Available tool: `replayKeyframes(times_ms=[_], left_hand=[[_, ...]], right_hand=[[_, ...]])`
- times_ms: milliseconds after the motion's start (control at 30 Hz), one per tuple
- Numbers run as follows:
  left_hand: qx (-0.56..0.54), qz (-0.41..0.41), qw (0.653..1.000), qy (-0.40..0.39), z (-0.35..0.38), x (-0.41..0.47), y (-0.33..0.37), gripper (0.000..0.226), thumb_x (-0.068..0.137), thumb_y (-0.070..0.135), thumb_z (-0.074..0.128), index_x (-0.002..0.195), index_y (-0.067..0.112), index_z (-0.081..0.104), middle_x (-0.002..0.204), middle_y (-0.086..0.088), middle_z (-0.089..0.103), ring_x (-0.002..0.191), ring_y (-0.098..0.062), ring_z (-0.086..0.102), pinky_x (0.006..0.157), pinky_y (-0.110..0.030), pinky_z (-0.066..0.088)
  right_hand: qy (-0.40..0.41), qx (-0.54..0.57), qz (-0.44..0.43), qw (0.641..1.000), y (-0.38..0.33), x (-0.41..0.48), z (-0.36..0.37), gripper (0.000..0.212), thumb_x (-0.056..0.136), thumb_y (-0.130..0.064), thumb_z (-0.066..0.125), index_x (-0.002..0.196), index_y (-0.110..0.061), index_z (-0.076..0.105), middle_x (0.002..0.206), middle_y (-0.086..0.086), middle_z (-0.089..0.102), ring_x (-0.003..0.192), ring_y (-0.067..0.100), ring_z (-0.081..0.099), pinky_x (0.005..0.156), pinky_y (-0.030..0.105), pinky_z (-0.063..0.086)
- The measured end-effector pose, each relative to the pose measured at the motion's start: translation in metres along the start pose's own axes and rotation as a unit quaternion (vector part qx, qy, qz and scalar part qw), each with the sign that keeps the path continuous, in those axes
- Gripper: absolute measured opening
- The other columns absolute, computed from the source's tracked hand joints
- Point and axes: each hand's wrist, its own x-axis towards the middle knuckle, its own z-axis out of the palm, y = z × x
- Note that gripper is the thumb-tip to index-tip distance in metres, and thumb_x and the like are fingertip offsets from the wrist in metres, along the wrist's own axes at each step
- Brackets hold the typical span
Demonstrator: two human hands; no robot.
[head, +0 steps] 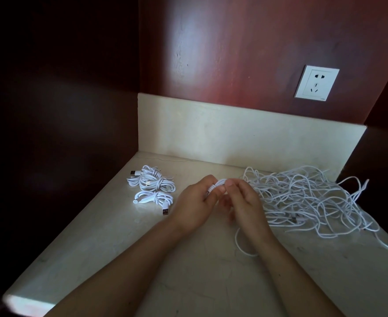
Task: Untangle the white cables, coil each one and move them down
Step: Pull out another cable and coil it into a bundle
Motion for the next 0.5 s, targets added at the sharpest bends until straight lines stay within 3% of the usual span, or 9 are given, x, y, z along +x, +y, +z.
replayKeyframes(times_ms=[200,300,400,500], left_hand=[[0.006,-0.004,1.0,-0.004,0.0,0.0,-0.004,0.049,0.087,0.064,0.043,0.079,0.02,0.06,0.07,-0.001,0.062,0.071,-0.017,0.06,0.072,-0.041,0.05],[-0.018,-0.015,1.0,-0.009,0.001,0.001,-0.01,0.046,0.086,0.064,0.047,0.078,0.022,0.064,0.07,0.003,0.063,0.067,-0.012,0.058,0.07,-0.037,0.05],[-0.023,-0.011,0.999,-0.038,0.002,0.002,-0.012,0.042,0.085,0.065,0.049,0.083,0.025,0.064,0.069,0.011,0.059,0.066,-0.004,0.053,0.068,-0.034,0.046],[-0.001,-0.007,0.997,-0.073,0.002,0.002,-0.013,0.042,0.078,0.07,0.053,0.096,0.033,0.06,0.085,0.013,0.065,0.079,-0.005,0.061,0.075,-0.037,0.051]], right_hand=[[-0.015,0.044,0.05,0.998,-0.008,0.0,-0.005,0.028,0.099,-0.03,0.052,0.083,-0.007,0.058,0.056,0.004,0.051,0.046,0.012,0.043,0.041,0.024,0.031],[-0.027,0.037,0.063,0.997,-0.006,0.003,-0.005,0.026,0.099,-0.026,0.053,0.083,-0.006,0.057,0.054,0.003,0.051,0.046,0.013,0.043,0.04,0.023,0.032],[-0.026,0.027,0.066,0.997,-0.004,0.006,-0.008,0.024,0.1,-0.022,0.052,0.085,-0.003,0.057,0.053,0.002,0.05,0.046,0.012,0.042,0.04,0.022,0.031],[-0.002,0.022,0.059,0.998,-0.001,0.008,-0.01,0.025,0.1,-0.02,0.053,0.087,0.0,0.057,0.05,-0.002,0.049,0.042,0.009,0.041,0.038,0.02,0.03]])
